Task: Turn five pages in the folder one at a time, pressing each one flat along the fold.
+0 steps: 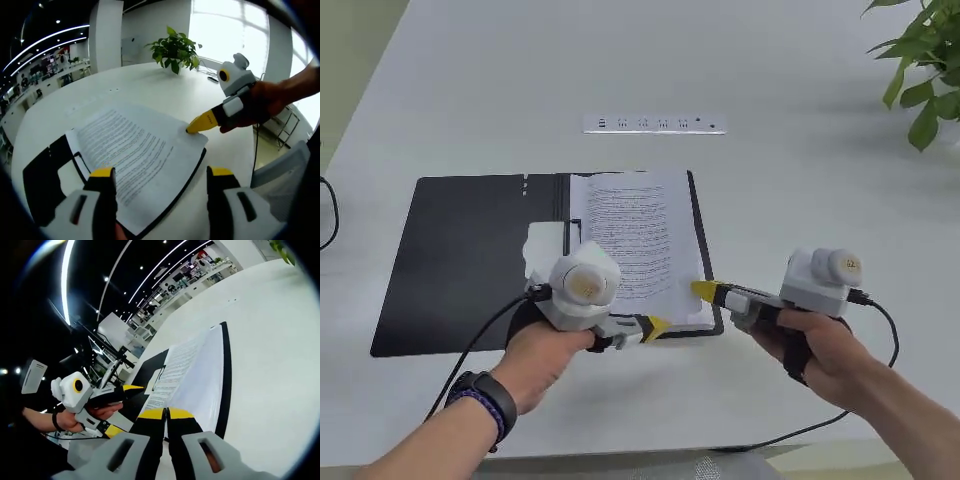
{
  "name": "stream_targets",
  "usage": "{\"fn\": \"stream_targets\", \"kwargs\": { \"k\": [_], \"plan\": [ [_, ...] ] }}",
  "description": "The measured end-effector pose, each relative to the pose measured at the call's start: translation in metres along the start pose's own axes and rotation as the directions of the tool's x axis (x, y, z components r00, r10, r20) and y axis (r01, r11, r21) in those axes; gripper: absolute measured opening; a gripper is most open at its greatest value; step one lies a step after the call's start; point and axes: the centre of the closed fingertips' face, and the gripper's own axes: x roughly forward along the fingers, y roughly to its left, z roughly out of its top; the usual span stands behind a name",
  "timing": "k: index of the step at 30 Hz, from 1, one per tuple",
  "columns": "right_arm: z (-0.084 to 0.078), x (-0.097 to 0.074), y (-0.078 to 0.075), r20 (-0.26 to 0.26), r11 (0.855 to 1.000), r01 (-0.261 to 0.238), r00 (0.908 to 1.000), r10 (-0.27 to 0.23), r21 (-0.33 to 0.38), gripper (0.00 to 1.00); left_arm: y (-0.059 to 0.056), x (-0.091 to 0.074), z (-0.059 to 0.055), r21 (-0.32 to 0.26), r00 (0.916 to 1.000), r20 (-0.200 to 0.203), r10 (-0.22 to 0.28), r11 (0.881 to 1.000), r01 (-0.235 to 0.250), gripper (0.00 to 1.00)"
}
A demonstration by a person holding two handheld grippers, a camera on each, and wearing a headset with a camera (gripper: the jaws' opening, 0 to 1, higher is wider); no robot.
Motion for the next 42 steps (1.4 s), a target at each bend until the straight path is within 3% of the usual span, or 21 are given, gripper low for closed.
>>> {"fn": "stream_targets", "kwargs": {
  "k": [14, 21, 34, 42],
  "plan": [
    [0.011, 0.021, 0.039, 0.011, 0.997, -0.074, 0.9972, 0.074, -0.032, 0.00, 0.031, -0.045, -0.010, -0.063, 0.9943, 0.050, 0.094, 0.994, -0.091, 0.74],
    [0.012, 0.037, 0.062, 0.001, 0.993, -0.103, 0.9947, 0.103, -0.055, 0.00, 0.045, -0.070, -0.022, -0.113, 0.9875, 0.070, 0.141, 0.985, -0.133, 0.73],
    [0.005, 0.070, 0.094, -0.035, 0.987, -0.149, 0.9885, 0.147, -0.063, 0.00, 0.067, -0.108, -0.046, -0.169, 0.9771, 0.064, 0.203, 0.967, -0.190, 0.72],
    [0.004, 0.094, 0.118, -0.054, 0.979, -0.184, 0.9823, 0.180, -0.085, 0.00, 0.079, -0.129, -0.052, -0.185, 0.9707, 0.074, 0.229, 0.960, -0.212, 0.73]
  ]
}}
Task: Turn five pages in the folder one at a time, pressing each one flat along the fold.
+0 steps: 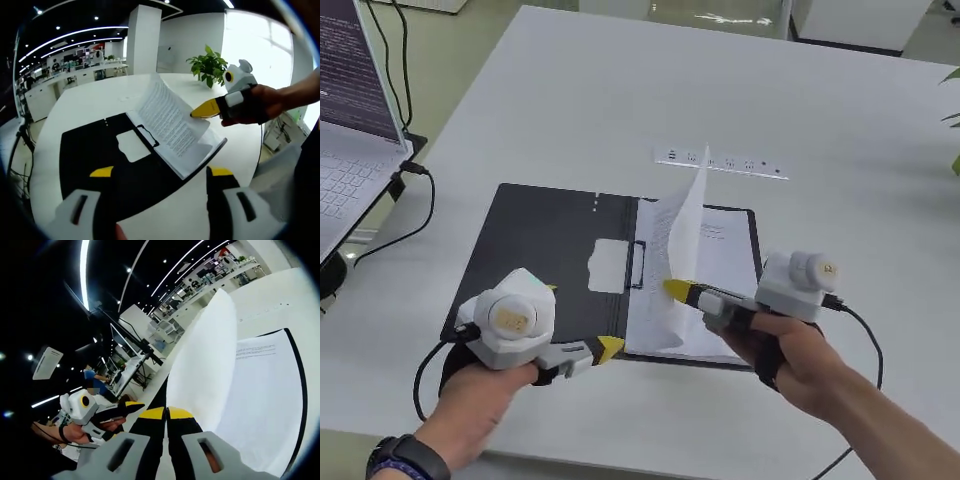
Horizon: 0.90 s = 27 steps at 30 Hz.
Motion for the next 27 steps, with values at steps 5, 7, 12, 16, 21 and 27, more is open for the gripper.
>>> {"fn": "stream_targets", "kwargs": {
  "k": [5, 7, 12, 16, 21, 27],
  "plan": [
    [-0.001, 0.018, 0.011, -0.015, 1.000, -0.026, 0.9996, 0.025, -0.007, 0.00, 0.013, -0.008, 0.000, -0.016, 0.9997, 0.005, 0.023, 1.000, -0.023, 0.73],
    [-0.003, 0.026, 0.016, -0.026, 0.999, -0.036, 0.9990, 0.036, -0.013, 0.00, 0.018, -0.014, 0.001, -0.021, 0.9994, 0.009, 0.035, 0.999, -0.034, 0.72],
    [-0.014, 0.048, 0.029, -0.066, 0.998, -0.066, 0.9957, 0.065, -0.020, 0.00, 0.028, -0.024, 0.001, -0.013, 0.9984, 0.008, 0.055, 0.998, -0.055, 0.73],
    [-0.021, 0.063, 0.036, -0.090, 0.996, -0.088, 0.9923, 0.085, -0.023, 0.00, 0.031, -0.034, 0.001, -0.001, 0.9981, 0.010, 0.060, 0.998, -0.060, 0.73],
    [-0.031, 0.080, 0.043, -0.129, 0.994, -0.102, 0.9870, 0.095, -0.041, 0.00, 0.037, -0.039, -0.001, -0.005, 0.9974, 0.015, 0.070, 0.998, -0.070, 0.73],
    [-0.042, 0.095, 0.044, -0.166, 0.994, -0.106, 0.9813, 0.098, -0.040, 0.00, 0.047, -0.045, 0.001, -0.017, 0.9955, 0.033, 0.089, 0.996, -0.089, 0.73]
  ]
}}
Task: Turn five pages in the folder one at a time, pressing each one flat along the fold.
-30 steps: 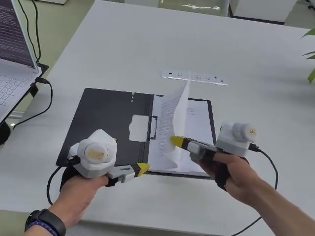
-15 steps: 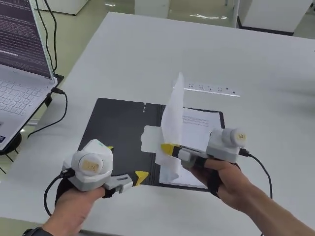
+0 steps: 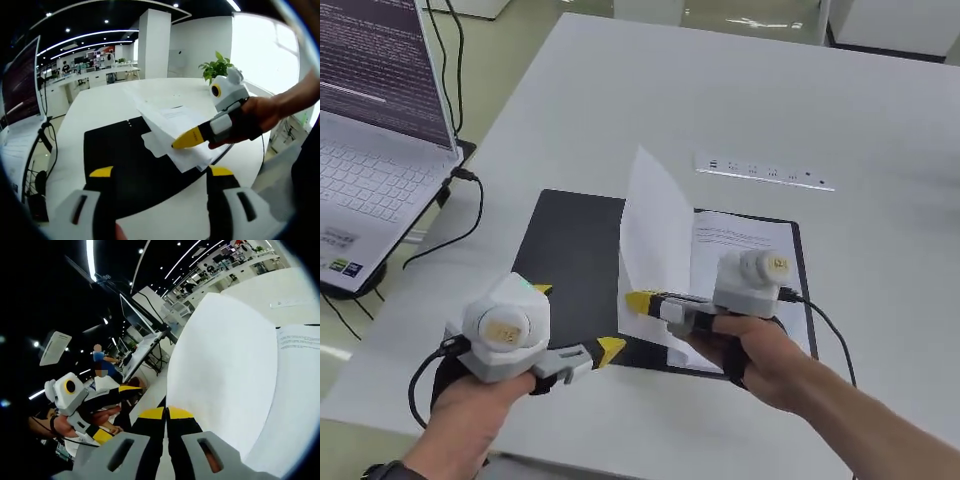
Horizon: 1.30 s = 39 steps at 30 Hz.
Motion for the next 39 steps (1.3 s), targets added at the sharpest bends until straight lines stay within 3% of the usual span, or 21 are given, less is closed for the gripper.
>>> {"fn": "stream_targets", "kwargs": {
  "k": [12, 24, 32, 35, 39],
  "plan": [
    [-0.005, 0.034, 0.002, -0.026, 0.999, 0.000, 0.9996, 0.001, 0.034, 0.00, 0.019, -0.007, -0.001, -0.005, 0.9994, 0.016, 0.029, 1.000, -0.029, 0.73],
    [-0.028, 0.067, -0.004, -0.068, 0.995, 0.037, 0.9972, -0.031, 0.094, 0.00, 0.038, -0.012, -0.009, -0.037, 0.9986, 0.022, 0.048, 0.998, -0.047, 0.73],
    [-0.036, 0.082, -0.018, -0.098, 0.990, 0.071, 0.9934, -0.059, 0.119, 0.00, 0.043, -0.015, -0.013, -0.045, 0.9986, 0.014, 0.052, 0.998, -0.051, 0.73],
    [-0.039, 0.085, -0.018, -0.098, 0.993, 0.067, 0.9935, -0.058, 0.097, 0.00, 0.043, -0.015, -0.012, -0.047, 0.9986, 0.016, 0.051, 0.998, -0.051, 0.73],
    [-0.046, 0.091, -0.028, -0.114, 0.988, 0.089, 0.9907, -0.075, 0.124, 0.00, 0.040, -0.012, -0.007, -0.040, 0.9989, 0.018, 0.044, 0.998, -0.043, 0.73]
  ]
}}
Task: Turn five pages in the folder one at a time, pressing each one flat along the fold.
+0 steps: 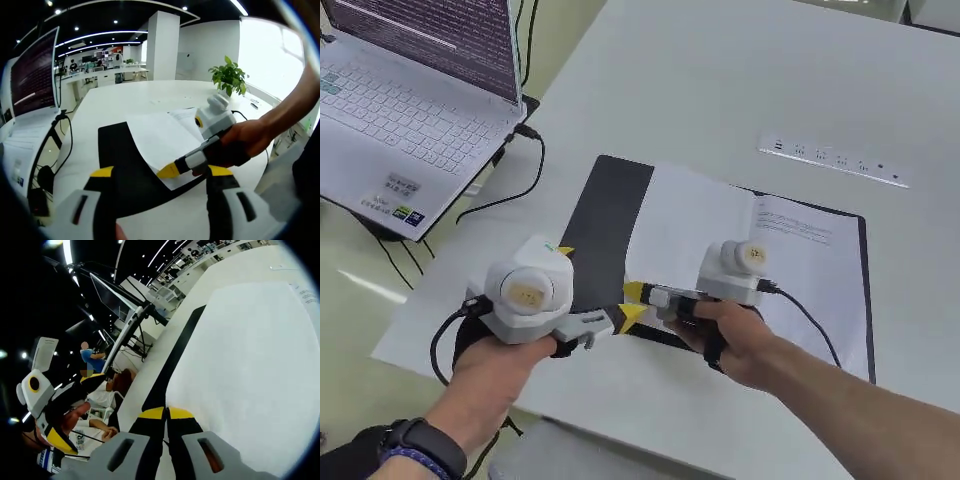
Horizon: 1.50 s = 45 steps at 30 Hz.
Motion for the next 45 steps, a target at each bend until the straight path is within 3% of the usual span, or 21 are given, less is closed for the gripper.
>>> {"fn": "stream_targets", "kwargs": {
  "k": [8, 10, 25, 28, 31, 35, 38, 43, 45],
  "plan": [
    [-0.013, 0.007, -0.018, -0.038, 0.999, 0.049, 0.9980, -0.050, -0.006, 0.00, -0.006, 0.005, 0.003, 0.005, 0.9999, -0.008, -0.008, 1.000, 0.008, 0.72],
    [-0.011, 0.006, -0.017, -0.021, 0.998, 0.035, 0.9992, -0.034, 0.048, 0.00, -0.007, 0.006, 0.002, 0.007, 0.9999, -0.013, -0.010, 1.000, 0.010, 0.72],
    [-0.013, 0.001, -0.011, -0.017, 0.998, -0.016, 0.9997, 0.018, 0.067, 0.09, -0.010, 0.010, 0.000, 0.013, 0.9994, -0.032, -0.016, 1.000, 0.016, 0.72],
    [-0.015, -0.002, -0.003, -0.018, 0.996, -0.057, 0.9981, 0.058, 0.066, 0.17, -0.008, 0.009, -0.001, 0.007, 0.9991, -0.039, -0.017, 1.000, 0.017, 0.71],
    [-0.014, -0.012, 0.006, 0.014, 0.995, -0.092, 0.9957, 0.092, 0.030, 0.29, -0.010, 0.012, 0.000, 0.007, 0.9985, -0.045, -0.033, 0.999, 0.033, 0.70],
    [-0.018, -0.029, 0.007, 0.042, 0.995, -0.094, 0.9947, 0.093, 0.025, 0.30, -0.011, 0.015, 0.002, -0.008, 0.9984, -0.037, -0.044, 0.999, 0.044, 0.68],
    [-0.016, -0.046, 0.009, 0.076, 0.994, -0.110, 0.9911, 0.109, 0.005, 0.38, -0.013, 0.015, 0.003, -0.014, 0.9981, -0.029, -0.054, 0.998, 0.053, 0.66],
    [-0.014, -0.070, 0.004, 0.102, 0.996, -0.078, 0.9914, 0.082, -0.044, 0.38, -0.011, 0.016, 0.002, -0.013, 0.9975, -0.035, -0.061, 0.998, 0.061, 0.63],
    [-0.014, -0.081, -0.001, 0.113, 0.996, -0.058, 0.9915, 0.065, -0.067, 0.40, -0.009, 0.016, 0.003, -0.048, 0.9974, -0.032, -0.065, 0.997, 0.064, 0.58]
  ]
}}
